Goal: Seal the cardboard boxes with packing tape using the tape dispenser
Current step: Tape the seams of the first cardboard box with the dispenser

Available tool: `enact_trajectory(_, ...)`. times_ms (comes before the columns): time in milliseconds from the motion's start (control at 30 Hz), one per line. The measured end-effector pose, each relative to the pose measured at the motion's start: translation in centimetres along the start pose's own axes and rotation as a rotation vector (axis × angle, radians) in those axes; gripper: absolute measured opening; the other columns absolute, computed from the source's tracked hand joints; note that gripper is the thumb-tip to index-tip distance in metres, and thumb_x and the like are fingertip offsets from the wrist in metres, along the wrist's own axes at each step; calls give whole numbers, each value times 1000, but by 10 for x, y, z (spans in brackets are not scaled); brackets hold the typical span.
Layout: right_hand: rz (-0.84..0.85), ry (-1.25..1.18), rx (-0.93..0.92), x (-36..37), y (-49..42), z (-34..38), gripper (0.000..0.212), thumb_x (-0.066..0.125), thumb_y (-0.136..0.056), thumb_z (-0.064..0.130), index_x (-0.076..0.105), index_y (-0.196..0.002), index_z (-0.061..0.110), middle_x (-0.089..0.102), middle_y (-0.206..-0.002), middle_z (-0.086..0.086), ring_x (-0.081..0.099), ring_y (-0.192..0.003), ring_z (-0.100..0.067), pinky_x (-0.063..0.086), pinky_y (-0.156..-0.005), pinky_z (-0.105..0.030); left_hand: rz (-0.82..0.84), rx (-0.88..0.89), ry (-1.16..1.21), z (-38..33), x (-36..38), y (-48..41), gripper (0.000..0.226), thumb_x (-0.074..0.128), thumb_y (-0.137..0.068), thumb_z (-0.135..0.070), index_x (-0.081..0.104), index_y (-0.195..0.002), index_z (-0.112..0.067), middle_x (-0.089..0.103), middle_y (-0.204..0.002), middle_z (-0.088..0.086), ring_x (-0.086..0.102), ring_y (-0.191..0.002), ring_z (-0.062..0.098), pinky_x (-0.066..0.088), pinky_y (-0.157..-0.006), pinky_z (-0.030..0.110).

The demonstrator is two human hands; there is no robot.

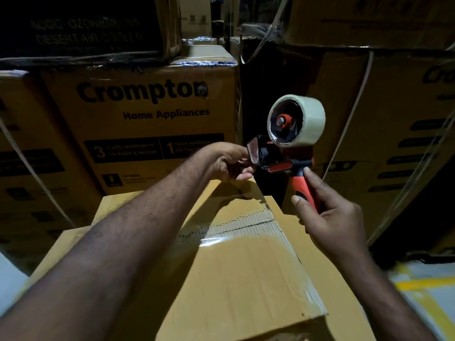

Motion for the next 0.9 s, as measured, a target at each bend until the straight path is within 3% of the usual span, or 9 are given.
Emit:
enact_trajectory(100, 16, 10, 11, 9, 0, -5, 62, 72, -87, 25, 47, -143, 32, 55, -128, 6, 73, -87, -24, 63, -67, -40, 0, 10, 21, 3, -7, -8, 22, 53, -103, -23, 61, -96, -4, 65, -68, 5, 64, -56, 11, 60, -64, 26)
enact_trajectory(200, 32, 14, 36, 15, 0, -10, 63, 73, -86, 25, 47, -143, 35, 55, -128, 8, 72, -85, -17, 63, -67, -37, -2, 16, 51, 6, -15, -15, 30, 42, -100, -23, 63, -87, -6, 67, -71, 7, 66, -60, 14, 59, -70, 29)
enact_trajectory(367, 59, 47, 25, 22, 2, -11, 63, 73, -85, 26, 49, -142, 34, 51, -123, 16, 70, -90, -11, 63, -70, -35, -15, -27, 24, 15, -21, -29, 27, 61, -96, -35, 66, -91, -9, 69, -75, 6, 66, -59, 13, 60, -62, 27)
enact_trajectory(467, 67, 79, -3, 25, 2, -7, 63, 75, -85, 21, 50, -141, 32, 51, -124, 14, 65, -91, 4, 61, -75, -25, -28, -43, -51, 17, -30, -37, 16, 64, -97, -23, 65, -100, -8, 72, -79, 7, 70, -62, 14, 62, -58, 28)
enact_trajectory(533, 77, 82, -18, 28, 2, -4, 62, 75, -84, 20, 50, -140, 31, 52, -124, 15, 60, -91, 15, 58, -77, -19, -6, -64, -77, 18, -36, -40, 17, 62, -98, -17, 65, -108, -5, 74, -87, 10, 73, -70, 17, 63, -63, 29)
enact_trajectory(633, 61, 57, -5, 28, 4, -5, 61, 75, -84, 21, 52, -140, 29, 53, -127, 16, 65, -103, -2, 61, -78, -27, 47, -105, -22, 22, -36, -40, 21, 61, -99, -19, 61, -113, -2, 74, -81, 12, 73, -64, 17, 63, -61, 28)
enact_trajectory(700, 46, 17, 24, 28, 3, -6, 60, 74, -84, 23, 52, -140, 29, 50, -125, 27, 68, -102, -12, 62, -75, -34, 78, -127, 39, 25, -35, -44, 22, 60, -100, -18, 60, -112, -1, 74, -76, 13, 74, -61, 18, 62, -56, 29)
enact_trajectory(800, 39, 3, 54, 27, 1, -8, 59, 74, -84, 22, 53, -140, 29, 45, -122, 36, 69, -100, -13, 62, -73, -37, 95, -99, 0, 20, -33, -49, 18, 54, -103, -11, 63, -110, 2, 75, -82, 13, 75, -67, 18, 63, -62, 29)
enact_trajectory(900, 51, 31, 112, 33, 0, -13, 60, 74, -86, 22, 52, -140, 33, 49, -106, 36, 70, -85, -5, 62, -69, -32, -29, 59, -236, 5, -36, -54, 13, 56, -99, -1, 67, -102, 3, 74, -84, 16, 73, -74, 21, 63, -76, 34)
Point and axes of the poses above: each hand's wrist, its own y-axis away from the middle knuckle, its own x-axis out of the palm, z = x × y, the point moved 6 cm from there along -y, towards the middle knuckle
